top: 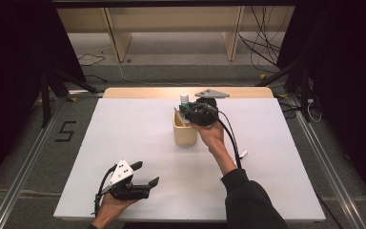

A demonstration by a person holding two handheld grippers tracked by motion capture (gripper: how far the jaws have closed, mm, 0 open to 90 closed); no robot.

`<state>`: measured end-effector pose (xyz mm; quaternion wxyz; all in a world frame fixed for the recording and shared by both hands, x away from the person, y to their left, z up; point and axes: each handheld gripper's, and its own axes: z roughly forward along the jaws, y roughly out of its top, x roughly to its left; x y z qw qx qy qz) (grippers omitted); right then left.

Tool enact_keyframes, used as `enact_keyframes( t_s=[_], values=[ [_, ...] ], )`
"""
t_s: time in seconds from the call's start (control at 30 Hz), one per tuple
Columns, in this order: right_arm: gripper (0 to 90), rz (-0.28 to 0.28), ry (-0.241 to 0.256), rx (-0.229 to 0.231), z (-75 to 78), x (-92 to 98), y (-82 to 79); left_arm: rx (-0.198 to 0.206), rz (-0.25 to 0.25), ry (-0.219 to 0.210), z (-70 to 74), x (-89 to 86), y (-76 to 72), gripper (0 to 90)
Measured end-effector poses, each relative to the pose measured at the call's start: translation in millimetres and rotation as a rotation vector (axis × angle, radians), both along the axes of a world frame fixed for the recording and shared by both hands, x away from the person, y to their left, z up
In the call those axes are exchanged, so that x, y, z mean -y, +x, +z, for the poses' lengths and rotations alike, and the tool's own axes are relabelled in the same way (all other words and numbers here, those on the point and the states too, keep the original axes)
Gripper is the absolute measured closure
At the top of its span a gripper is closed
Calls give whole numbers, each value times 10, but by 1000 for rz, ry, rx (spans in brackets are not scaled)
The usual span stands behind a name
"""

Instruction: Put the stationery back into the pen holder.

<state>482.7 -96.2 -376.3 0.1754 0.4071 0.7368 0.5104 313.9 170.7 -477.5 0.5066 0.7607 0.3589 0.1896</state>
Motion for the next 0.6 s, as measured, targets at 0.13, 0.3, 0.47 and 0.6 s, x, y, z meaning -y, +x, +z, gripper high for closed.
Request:
enact_keyframes(
  t_s=[0.13,0.3,0.47,0.6],
  values=[
    [655,-7,-4,-11,-35,-13,28,-3,-5,1,-5,4,0,160],
    [655,-12,-14,-27,-90,-41,58,-6,-6,0,-7,9,-1,160],
    [655,-12,-23,-39,-134,-76,75,-9,-3,-9,-10,4,2,160],
    [655,-14,-28,-42,-158,-93,83,-10,0,-11,-12,-1,4,160]
  ],
)
